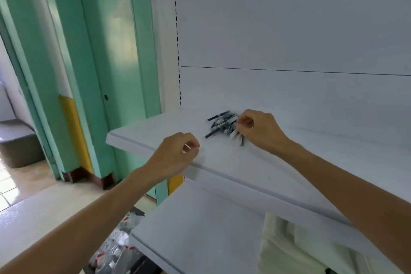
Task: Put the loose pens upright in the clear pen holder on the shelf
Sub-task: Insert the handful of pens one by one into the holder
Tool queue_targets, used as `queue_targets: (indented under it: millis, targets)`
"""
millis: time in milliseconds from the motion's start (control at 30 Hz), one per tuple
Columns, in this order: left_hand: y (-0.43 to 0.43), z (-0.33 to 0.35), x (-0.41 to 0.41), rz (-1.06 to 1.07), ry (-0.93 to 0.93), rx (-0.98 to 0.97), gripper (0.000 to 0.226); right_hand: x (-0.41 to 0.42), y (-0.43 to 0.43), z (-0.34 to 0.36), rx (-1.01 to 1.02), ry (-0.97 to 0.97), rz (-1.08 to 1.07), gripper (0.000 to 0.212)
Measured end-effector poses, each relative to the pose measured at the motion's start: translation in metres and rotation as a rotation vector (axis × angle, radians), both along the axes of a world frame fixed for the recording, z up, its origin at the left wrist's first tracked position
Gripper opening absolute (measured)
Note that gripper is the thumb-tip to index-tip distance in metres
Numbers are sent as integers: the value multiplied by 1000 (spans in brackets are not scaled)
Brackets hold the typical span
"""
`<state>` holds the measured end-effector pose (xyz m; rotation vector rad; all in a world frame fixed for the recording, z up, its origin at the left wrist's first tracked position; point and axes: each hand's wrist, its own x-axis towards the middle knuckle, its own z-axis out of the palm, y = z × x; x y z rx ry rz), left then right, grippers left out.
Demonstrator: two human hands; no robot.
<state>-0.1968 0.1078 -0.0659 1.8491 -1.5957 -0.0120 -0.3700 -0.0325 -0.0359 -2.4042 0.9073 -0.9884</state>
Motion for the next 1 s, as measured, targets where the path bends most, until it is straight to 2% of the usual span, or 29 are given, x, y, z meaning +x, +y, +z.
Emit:
queue_targets:
  millis: [100,233,600,900,1000]
  targets:
    - [-45,8,24,-15,5,-13,9,16,-33,13,-11,8,-59,18]
    - [-100,15,57,-107,-12,94,9,38,-72,19,-16,69,-95,23]
    - [-212,8,81,-149,66,52,23,93,-118,8,15,173,-187,21]
    - [-241,6,107,-232,-59,279,19,114,-120,1,15,212,-281,21]
    - [-239,8,127,-230,-57,338,32,127,-118,-1,9,223,-299,22]
